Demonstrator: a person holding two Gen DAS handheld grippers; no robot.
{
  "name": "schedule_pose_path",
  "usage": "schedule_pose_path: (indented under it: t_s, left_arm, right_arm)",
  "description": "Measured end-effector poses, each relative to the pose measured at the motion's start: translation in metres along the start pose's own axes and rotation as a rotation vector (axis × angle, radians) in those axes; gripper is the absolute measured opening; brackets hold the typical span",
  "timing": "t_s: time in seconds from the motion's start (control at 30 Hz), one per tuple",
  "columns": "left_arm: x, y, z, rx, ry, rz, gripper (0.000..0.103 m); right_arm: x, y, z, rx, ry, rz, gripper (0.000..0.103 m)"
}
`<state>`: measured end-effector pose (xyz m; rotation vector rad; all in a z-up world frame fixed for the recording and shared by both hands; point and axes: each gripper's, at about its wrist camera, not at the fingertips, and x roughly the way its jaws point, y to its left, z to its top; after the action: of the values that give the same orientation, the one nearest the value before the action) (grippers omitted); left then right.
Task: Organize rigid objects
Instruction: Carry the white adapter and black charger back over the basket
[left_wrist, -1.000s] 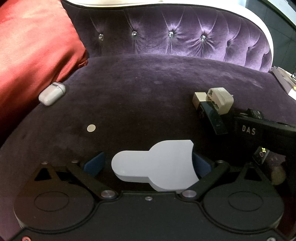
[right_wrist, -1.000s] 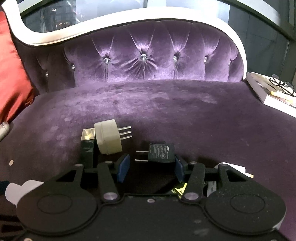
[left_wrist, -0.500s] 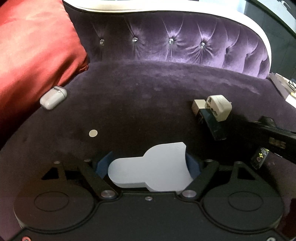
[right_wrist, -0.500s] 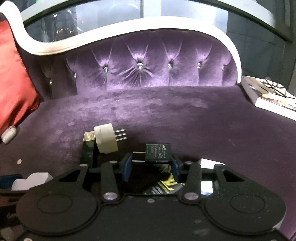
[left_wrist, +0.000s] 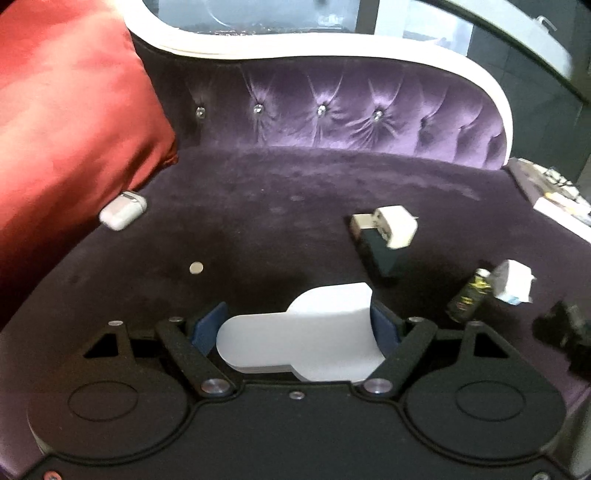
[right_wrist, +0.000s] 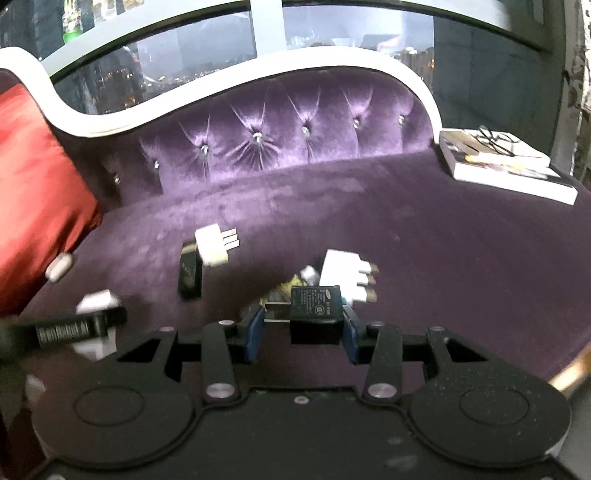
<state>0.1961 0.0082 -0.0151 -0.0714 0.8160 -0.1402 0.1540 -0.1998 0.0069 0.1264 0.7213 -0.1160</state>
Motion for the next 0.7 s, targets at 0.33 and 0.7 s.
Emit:
schedule_pose_path:
  t_s: [0.33,0.7]
  left_arm:
    - [-0.088,-0.002,-0.047,0.002,0.017,-0.007,0.077]
    - [-0.157,-0.012,-0.103,0.022,0.035,-0.036,0.077]
  right_arm:
    - [-0.085,-0.005,-0.053,-0.013,0.018,0.042,0.042]
    - [-0.164,-0.009,-0.107,-0.036,-0.008,0.075,0.042]
